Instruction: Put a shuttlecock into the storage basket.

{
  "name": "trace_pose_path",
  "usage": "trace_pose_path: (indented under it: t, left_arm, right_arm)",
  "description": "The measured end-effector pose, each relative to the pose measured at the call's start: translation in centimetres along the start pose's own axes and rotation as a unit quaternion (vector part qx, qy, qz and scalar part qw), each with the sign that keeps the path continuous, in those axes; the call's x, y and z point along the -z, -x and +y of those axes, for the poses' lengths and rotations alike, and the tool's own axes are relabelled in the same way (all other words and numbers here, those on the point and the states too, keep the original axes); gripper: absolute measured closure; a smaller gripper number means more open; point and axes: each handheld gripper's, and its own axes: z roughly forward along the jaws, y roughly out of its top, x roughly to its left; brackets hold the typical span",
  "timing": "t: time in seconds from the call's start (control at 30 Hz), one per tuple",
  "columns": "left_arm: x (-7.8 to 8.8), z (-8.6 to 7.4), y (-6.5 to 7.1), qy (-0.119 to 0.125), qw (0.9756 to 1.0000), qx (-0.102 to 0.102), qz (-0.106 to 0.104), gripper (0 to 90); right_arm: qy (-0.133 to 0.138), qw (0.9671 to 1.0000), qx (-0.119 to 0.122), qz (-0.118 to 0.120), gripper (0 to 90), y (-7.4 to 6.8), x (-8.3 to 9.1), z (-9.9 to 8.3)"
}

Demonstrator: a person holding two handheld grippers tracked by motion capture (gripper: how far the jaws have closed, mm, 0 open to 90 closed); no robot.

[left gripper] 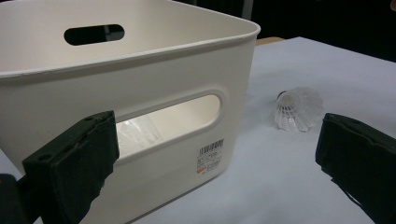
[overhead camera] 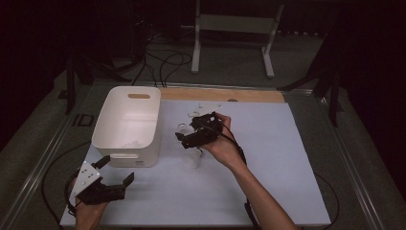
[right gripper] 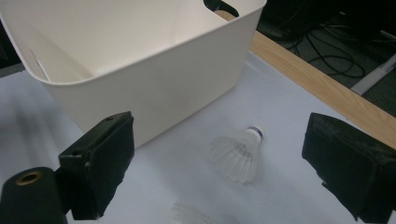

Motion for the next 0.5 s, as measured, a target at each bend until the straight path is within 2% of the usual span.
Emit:
trace_pose_path:
  t: [0.5]
  left_arm:
    - [0.1,0.0,-0.1,0.0,1.0,-0.002,0.002,0.0]
  right_arm:
    - [-0.014,0.9999,-0.002,-0.006,9.3,0.1,-0.1,-1.6]
